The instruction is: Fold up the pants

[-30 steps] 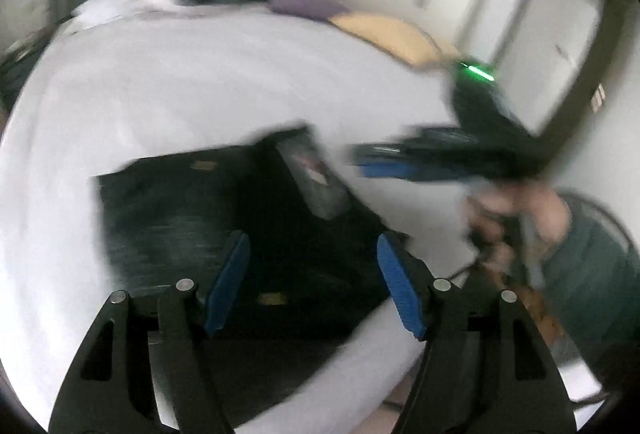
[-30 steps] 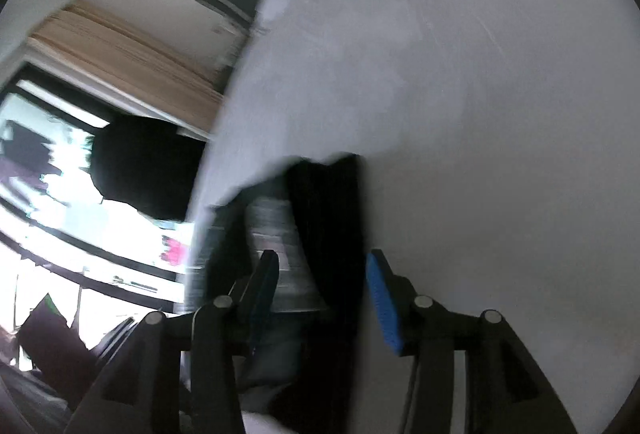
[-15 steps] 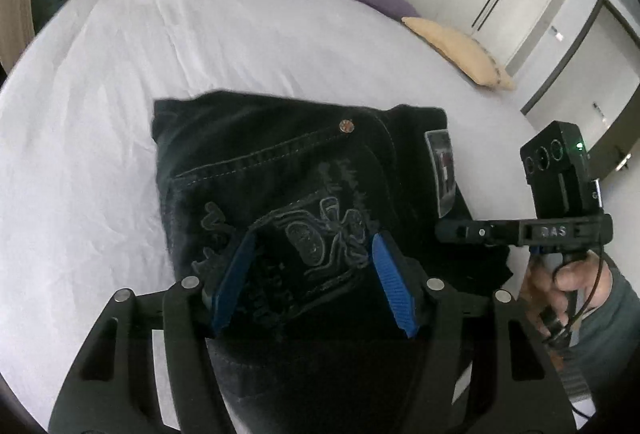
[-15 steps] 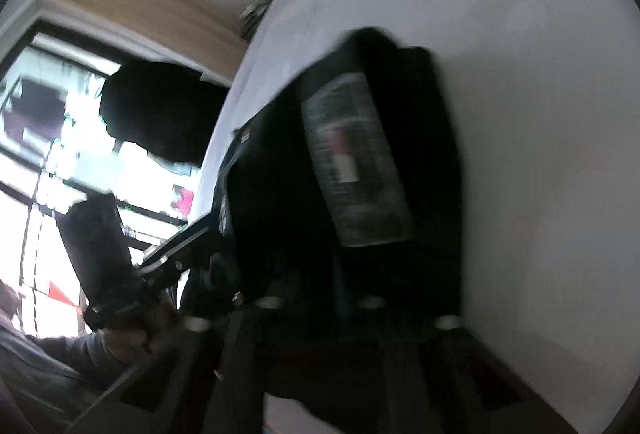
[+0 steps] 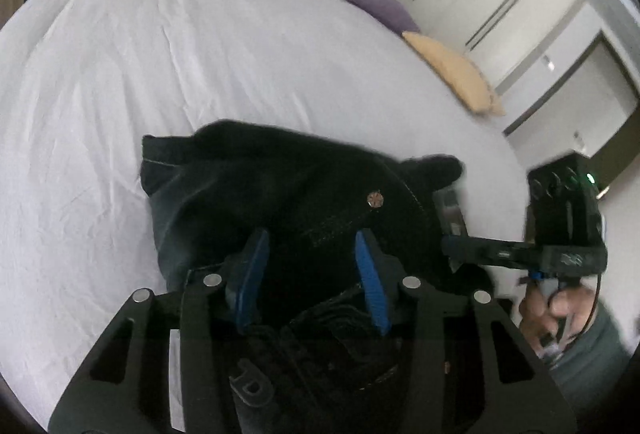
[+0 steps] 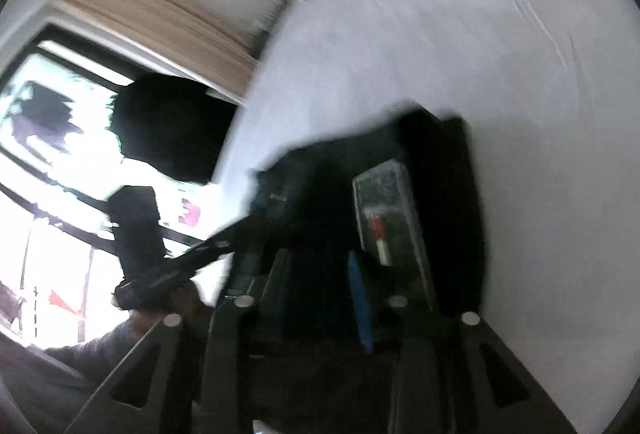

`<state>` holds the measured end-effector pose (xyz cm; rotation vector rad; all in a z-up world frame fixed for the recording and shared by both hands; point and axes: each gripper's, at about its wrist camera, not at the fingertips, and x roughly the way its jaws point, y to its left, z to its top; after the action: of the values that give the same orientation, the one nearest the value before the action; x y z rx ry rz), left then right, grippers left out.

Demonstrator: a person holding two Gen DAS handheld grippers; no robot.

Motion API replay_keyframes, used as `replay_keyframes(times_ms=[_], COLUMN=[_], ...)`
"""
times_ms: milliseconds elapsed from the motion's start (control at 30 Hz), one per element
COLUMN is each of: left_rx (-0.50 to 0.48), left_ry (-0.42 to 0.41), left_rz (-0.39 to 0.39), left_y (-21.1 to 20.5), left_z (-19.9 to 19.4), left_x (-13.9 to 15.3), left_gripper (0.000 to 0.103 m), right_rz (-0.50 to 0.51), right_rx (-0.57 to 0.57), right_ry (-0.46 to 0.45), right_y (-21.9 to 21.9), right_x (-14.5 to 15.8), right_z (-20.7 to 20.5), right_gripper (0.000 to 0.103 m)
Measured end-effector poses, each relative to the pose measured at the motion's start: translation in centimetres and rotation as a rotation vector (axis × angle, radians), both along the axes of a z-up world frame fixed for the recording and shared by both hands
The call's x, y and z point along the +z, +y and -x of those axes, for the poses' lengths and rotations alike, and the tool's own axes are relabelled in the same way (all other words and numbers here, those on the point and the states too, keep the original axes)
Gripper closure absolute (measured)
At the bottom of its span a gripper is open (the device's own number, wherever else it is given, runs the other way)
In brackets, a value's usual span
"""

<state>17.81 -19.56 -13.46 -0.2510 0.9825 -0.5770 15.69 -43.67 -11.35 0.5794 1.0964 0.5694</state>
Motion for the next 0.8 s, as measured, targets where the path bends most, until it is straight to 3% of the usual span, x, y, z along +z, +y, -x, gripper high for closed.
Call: replay_keyframes(times_ms=[33, 100, 133, 233, 333, 433, 533, 600, 633, 667, 700, 800], left_rx=[-0.003, -0.009, -0.007, -0.035, -0.074, -0.078, -0.075, -0.051, -0.012, 0.031, 0.078, 0.117], left_ry=[-0.016, -0.032, -0.030, -0.035, -0.038, -0.063, -0.042, -0.045, -0.065, -0.081, -0.094, -0.039], left_rz=[-0.021, -0.042, -0.037, 0.026, -0.008, -0.066, -0.051, -0.036, -0.044, -0.055, -0.053, -0.014], left_y=[-0.4, -0.5, -0.2, 0.7, 0.7, 0.1, 0.4, 1.0, 1.8, 2.7, 3.8, 5.5], left_z=[0.2, 0.6, 1.0, 3.7, 7.0, 7.9, 7.3, 7.2, 7.5, 7.7, 7.7, 6.9], left_x=[0.0, 0.4, 0.8, 2.6, 2.0, 0.4, 1.6, 2.7, 3.5, 4.1, 4.6, 4.0], left_gripper=[0.061, 0.061, 0.061, 0.061, 0.061, 0.061, 0.061, 0.055, 0.048, 0.025, 0.008, 0.006], right_rz=[0.015, 0.005, -0.008, -0.036, -0.100, -0.041, -0.061, -0.044, -0.042, -0.046, -0.048, -0.022], right_rx=[-0.010, -0.038, -0.043, -0.006, 0.044, 0.054, 0.014, 0.012, -0.001, -0.022, -0.062, -0.108], right_ry=[0.010, 0.009, 0.011, -0.054, -0.104, -0.099, -0.082, -0.154, -0.182, -0.190, -0.186, -0.130], right_y=[0.5, 0.0, -0.1, 0.6, 1.0, 1.7, 1.3, 1.0, 0.3, -0.4, -1.5, -3.3], right_x=[-0.8, -1.1, -0.8, 1.3, 1.9, 0.4, 1.7, 3.7, 4.7, 5.0, 5.4, 4.5], right_z=[-0.5, -0.1, 0.2, 2.7, 5.5, 6.4, 5.9, 6.1, 6.0, 5.6, 5.0, 3.0], right_gripper=[0.097, 0.103, 0.099, 0.063, 0.040, 0.045, 0.045, 0.041, 0.033, 0.023, 0.019, 0.016])
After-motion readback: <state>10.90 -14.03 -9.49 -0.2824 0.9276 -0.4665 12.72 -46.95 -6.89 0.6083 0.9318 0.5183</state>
